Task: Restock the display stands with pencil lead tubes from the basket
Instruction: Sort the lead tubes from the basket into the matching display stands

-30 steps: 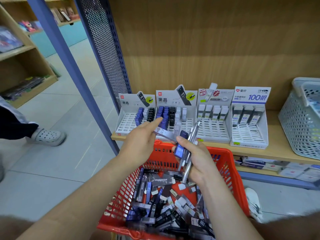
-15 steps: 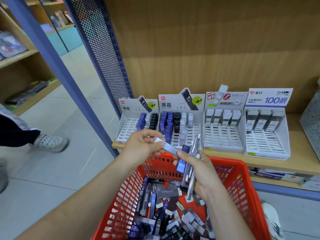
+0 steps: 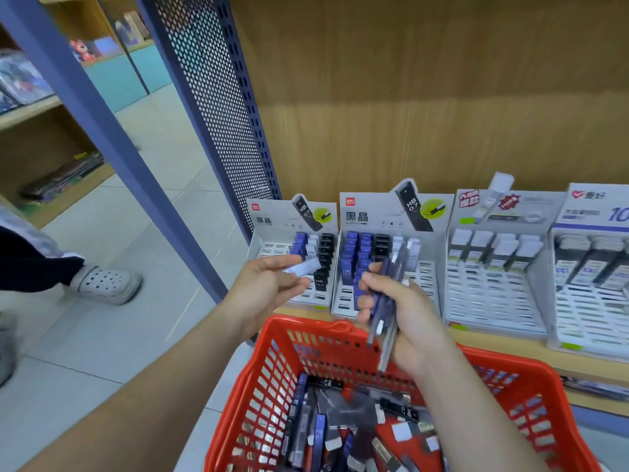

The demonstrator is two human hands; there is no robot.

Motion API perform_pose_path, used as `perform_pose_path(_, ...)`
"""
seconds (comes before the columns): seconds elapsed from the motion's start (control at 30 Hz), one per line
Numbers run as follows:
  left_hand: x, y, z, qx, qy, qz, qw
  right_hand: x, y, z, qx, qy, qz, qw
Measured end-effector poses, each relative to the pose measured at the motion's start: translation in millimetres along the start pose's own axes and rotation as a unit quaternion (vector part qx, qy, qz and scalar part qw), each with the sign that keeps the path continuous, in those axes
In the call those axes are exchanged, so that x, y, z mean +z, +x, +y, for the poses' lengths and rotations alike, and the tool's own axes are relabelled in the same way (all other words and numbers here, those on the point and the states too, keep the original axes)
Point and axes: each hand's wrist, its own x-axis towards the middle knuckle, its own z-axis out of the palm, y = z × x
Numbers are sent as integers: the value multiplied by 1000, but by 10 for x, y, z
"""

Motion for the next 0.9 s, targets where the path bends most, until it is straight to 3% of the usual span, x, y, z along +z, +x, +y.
perform_pose_path(0.1,20,82,-35,-30,-55,-43,997,92,205,22,-65,-182,33,981)
perform_pose_path(0.17,36,105,-51,-22,-41,-61,997,179,317,80,-106,-246,46,962)
perform_pose_path(0.3,-53,139,-35,-3,-15,-60,998,269,464,172,-143,-284,59,946)
perform_pose_path(0.43,-191,219,-37,14,1,-31,999,271,431,297,-98,-314,21,944)
perform_pose_path(0.7,-133,519,181,154,166,18,974,38,271,418,37,-134,4,990)
perform_pose_path(0.83,38,587,306,220,262,-10,940,-109,102,198,21,-101,-26,994)
perform_pose_path(0.9,104,620,357,261,342,-4,903,-183,63,44,-10,-71,-27,997)
